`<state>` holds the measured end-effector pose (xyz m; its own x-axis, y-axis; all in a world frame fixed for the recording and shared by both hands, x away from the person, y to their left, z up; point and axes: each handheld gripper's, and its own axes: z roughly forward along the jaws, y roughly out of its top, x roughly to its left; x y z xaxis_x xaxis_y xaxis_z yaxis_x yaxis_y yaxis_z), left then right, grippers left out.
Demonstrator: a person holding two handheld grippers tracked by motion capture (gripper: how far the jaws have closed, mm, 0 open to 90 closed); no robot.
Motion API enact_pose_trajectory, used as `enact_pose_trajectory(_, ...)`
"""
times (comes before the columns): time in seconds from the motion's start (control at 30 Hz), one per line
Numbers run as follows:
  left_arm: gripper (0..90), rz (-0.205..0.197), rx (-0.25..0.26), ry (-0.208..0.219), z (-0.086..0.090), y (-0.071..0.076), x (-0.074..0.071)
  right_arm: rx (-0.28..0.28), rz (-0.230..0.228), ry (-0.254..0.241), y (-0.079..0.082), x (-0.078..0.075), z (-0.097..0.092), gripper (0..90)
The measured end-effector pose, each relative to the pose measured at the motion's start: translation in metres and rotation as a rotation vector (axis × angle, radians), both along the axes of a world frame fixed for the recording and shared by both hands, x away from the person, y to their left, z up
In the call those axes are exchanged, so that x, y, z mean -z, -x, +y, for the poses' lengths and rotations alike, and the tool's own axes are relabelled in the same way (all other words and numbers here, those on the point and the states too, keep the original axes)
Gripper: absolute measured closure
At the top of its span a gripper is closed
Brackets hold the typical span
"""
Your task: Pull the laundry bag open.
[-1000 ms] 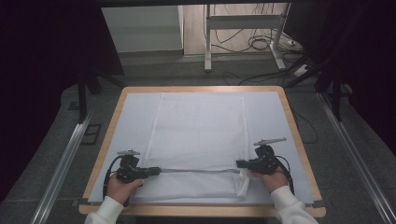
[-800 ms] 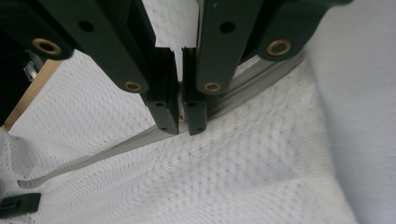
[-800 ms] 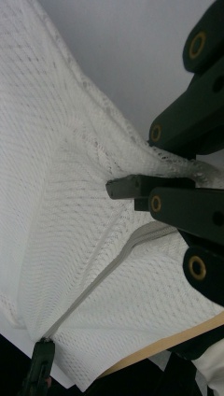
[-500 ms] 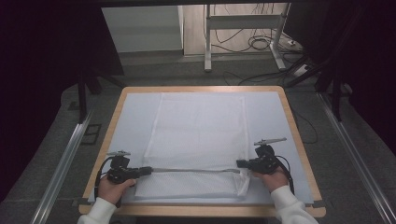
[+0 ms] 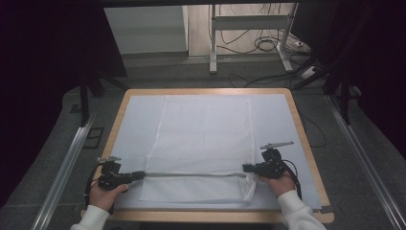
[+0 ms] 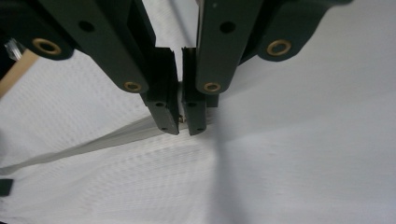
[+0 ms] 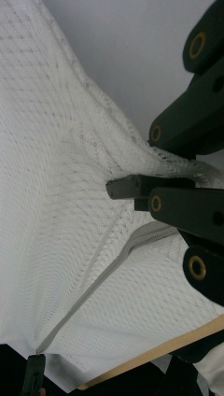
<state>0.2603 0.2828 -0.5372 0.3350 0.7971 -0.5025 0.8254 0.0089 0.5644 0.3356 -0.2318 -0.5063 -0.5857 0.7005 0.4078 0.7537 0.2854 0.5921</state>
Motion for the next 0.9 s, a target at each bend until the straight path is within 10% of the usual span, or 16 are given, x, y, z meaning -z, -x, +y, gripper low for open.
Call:
enact_pose_trajectory(0.6, 86.3, -0.028, -0.013, -0.025, -0.004, 0.001, -0.002, -0.007, -0.008, 0.015, 0.0, 0.003, -0.001, 84.2)
enact_pose_trajectory(0.9, 53.2, -0.215, -0.087, -0.066, -0.009, 0.009, -0.02, 0.062, -0.139, 0.027, 0.009, -0.01, -0.009, 41.0)
